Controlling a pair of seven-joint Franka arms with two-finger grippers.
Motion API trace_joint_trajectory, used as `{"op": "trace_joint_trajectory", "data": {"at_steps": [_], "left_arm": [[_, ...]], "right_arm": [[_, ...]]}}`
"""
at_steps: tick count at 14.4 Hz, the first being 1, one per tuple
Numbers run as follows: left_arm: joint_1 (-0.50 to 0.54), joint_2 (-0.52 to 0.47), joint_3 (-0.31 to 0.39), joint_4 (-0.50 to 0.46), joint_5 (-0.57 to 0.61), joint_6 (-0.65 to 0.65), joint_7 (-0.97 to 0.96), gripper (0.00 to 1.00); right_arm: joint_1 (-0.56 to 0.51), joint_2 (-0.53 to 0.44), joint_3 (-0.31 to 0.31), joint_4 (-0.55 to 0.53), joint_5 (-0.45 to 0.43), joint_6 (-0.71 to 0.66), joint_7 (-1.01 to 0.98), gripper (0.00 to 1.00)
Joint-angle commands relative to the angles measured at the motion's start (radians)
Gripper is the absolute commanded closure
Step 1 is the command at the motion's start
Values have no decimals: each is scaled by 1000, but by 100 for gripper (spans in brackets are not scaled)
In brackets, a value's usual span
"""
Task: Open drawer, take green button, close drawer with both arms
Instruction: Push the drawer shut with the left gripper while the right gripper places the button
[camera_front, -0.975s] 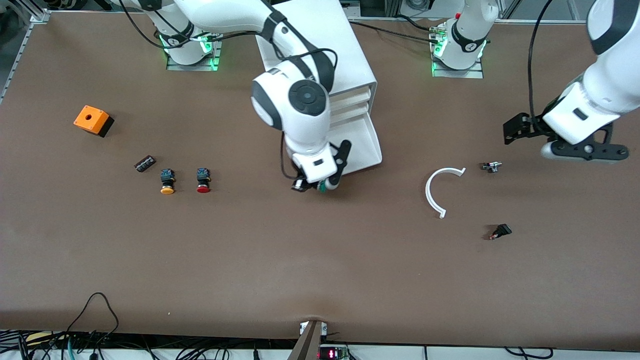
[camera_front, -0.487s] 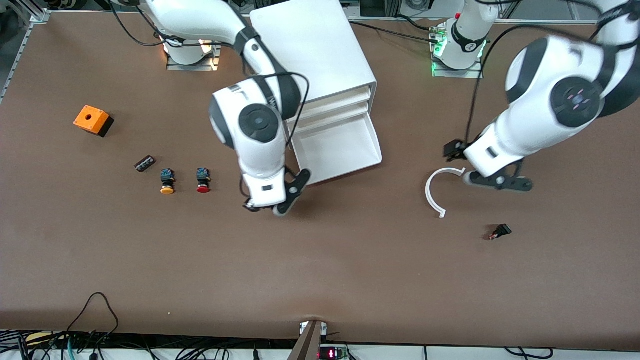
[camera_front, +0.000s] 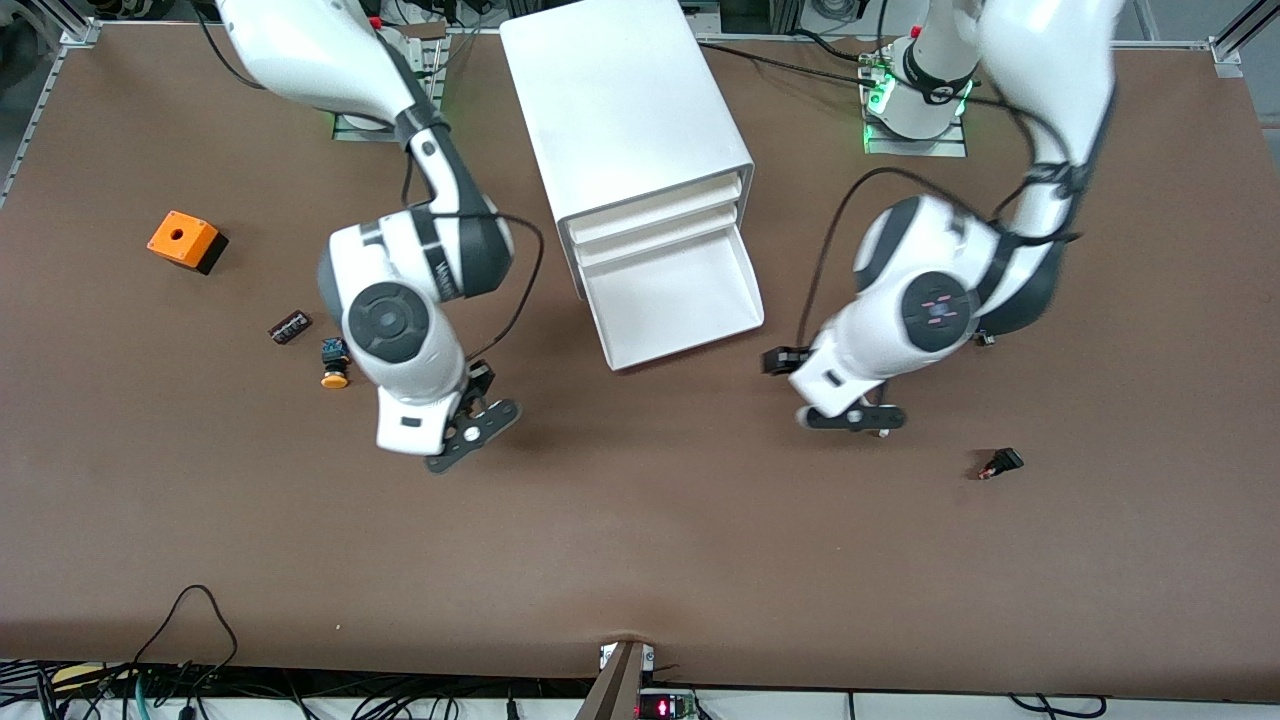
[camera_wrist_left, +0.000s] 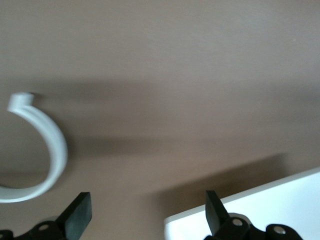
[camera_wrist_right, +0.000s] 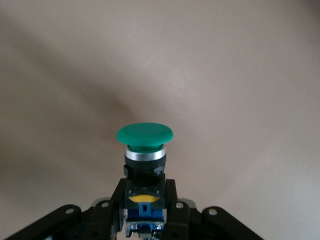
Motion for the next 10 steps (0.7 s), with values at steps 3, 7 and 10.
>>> {"op": "trace_joint_trajectory", "data": {"at_steps": [3, 7, 10], "left_arm": [[-100, 119, 14, 124, -8, 103, -143, 0], [-155, 161, 23, 113, 24, 186, -284, 0], [-173, 173, 22, 81, 55, 208, -289, 0]], "right_arm": [[-81, -18, 14, -173, 31, 171, 33, 72], [-152, 13, 14, -229, 34, 259, 21, 72], [-187, 25, 14, -253, 147, 275, 28, 70]]}}
